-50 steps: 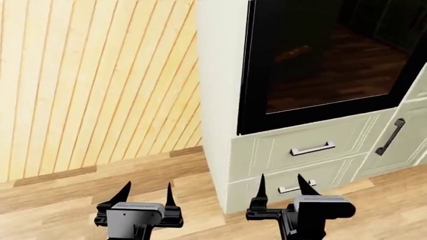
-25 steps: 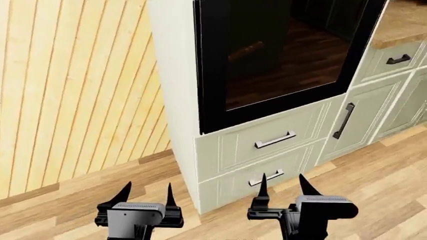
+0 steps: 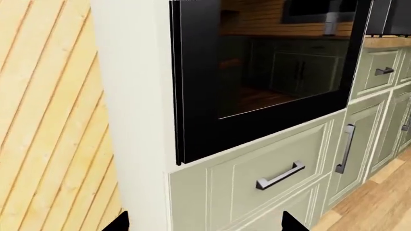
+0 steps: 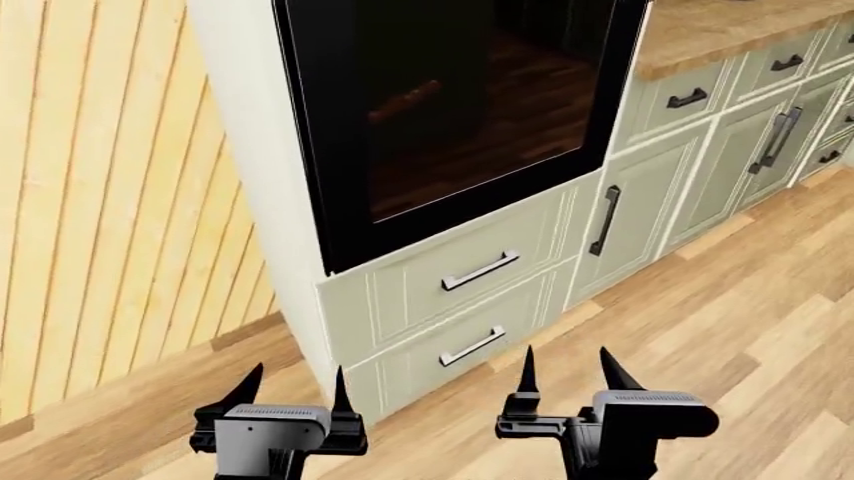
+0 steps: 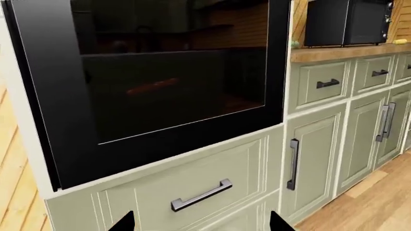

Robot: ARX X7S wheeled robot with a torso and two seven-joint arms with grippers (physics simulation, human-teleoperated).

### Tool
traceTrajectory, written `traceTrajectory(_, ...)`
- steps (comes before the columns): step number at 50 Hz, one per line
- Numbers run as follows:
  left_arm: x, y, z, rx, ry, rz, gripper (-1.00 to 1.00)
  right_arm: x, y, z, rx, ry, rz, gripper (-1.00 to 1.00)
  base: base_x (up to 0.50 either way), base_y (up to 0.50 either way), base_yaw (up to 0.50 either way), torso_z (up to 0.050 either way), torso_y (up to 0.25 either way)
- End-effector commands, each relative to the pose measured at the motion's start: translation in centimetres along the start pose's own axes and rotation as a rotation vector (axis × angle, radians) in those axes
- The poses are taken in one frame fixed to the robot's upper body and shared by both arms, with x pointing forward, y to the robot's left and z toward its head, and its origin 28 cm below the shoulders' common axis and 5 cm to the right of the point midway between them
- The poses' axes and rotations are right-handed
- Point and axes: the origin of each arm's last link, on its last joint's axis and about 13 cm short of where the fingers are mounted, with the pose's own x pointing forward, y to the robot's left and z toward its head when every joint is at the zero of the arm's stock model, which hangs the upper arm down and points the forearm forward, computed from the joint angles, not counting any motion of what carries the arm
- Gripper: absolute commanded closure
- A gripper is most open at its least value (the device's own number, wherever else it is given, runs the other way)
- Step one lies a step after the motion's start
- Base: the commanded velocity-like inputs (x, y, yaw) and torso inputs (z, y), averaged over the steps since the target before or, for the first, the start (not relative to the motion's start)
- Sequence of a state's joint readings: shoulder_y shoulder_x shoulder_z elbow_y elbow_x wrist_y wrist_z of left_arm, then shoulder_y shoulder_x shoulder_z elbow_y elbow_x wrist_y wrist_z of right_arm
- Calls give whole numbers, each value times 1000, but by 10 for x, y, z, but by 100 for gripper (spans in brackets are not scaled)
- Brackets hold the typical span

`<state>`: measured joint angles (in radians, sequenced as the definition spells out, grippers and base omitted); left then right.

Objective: Open the oven door

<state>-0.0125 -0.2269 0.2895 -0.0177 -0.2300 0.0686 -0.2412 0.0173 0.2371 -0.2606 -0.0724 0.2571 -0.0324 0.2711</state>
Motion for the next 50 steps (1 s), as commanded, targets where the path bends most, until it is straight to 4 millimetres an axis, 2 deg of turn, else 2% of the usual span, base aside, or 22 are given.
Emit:
traceTrajectory(1, -1, 0, 0, -2, 2, 1, -100, 0, 0, 0, -9, 0, -1, -100, 0, 0, -500, 0, 0)
traceTrajectory(4, -1, 0, 0, -4, 2, 1, -100, 0, 0, 0, -18, -3, -9, -100, 0, 0, -465, 0, 0)
traceTrajectory(14, 0, -1, 0, -4, 2, 1, -100, 0, -2, 3, -36, -17, -33, -100, 10, 15, 0, 0, 0)
traceTrajectory(26, 1, -1, 1, -4, 0, 2, -100, 3, -1, 2, -86, -10, -18, -100, 279, 415, 0, 0, 0)
traceTrajectory(50, -1, -1, 1, -6, 0, -1, -100, 1, -1, 3, -73, -25, -22, -100, 279, 415, 0, 0, 0)
